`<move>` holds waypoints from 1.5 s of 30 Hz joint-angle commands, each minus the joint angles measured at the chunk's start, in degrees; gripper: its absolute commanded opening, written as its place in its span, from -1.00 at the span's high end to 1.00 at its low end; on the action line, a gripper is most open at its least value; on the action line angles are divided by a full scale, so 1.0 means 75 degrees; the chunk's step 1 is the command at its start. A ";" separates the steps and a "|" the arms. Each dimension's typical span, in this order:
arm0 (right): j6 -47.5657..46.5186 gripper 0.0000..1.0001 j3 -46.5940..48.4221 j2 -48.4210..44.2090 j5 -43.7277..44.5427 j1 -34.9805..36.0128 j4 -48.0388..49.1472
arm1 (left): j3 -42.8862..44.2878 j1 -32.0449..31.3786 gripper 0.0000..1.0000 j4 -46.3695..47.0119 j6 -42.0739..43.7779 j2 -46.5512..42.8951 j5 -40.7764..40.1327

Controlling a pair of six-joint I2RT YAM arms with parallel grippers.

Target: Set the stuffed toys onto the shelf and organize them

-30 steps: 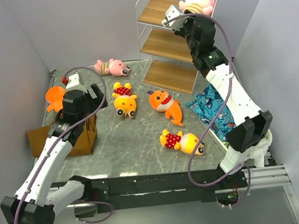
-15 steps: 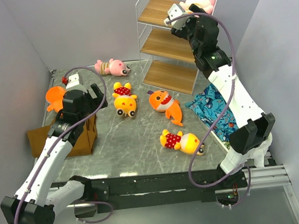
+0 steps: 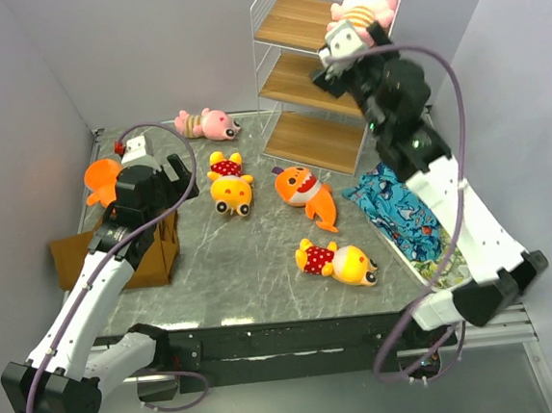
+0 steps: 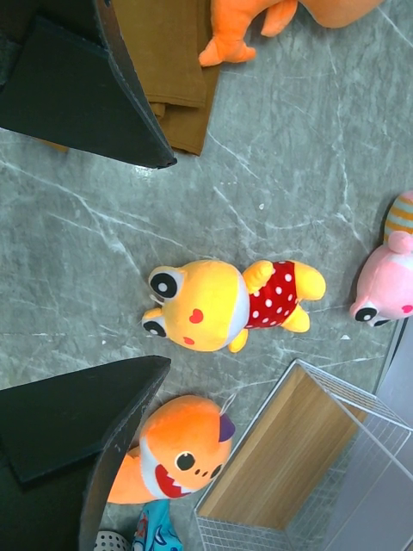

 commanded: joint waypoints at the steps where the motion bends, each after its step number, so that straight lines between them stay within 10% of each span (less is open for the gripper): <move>1: 0.1933 -0.89 -0.1169 -0.0825 0.1379 0.1242 0.1455 | 0.0113 -0.0012 -0.93 0.0334 -0.0122 0.0096 0.0020; 7: 0.4185 -0.81 -0.1720 -0.1329 0.2507 0.3279 -0.0477 | 0.1037 0.0480 -0.94 0.0078 -0.0860 0.1359 0.1156; 16: 0.6766 -0.75 -0.4707 -0.3494 0.1358 0.3986 -0.0011 | 0.3171 0.2401 -0.98 0.0696 -0.2078 0.4042 0.2973; 23: 0.5842 -0.78 -0.5239 -0.4436 0.2786 0.3998 0.0131 | 0.4436 0.2953 -0.86 0.2148 -0.3508 0.6494 0.2787; 33: 0.6311 -0.76 -0.4900 -0.3980 0.1476 0.4010 0.0084 | 0.7412 0.2965 -0.71 0.3345 -0.2971 1.0160 0.3396; 45: 0.6276 -0.78 -0.4829 -0.3745 0.1558 0.4022 0.0377 | 0.8693 0.2977 -0.41 0.4118 -0.2900 1.1734 0.4099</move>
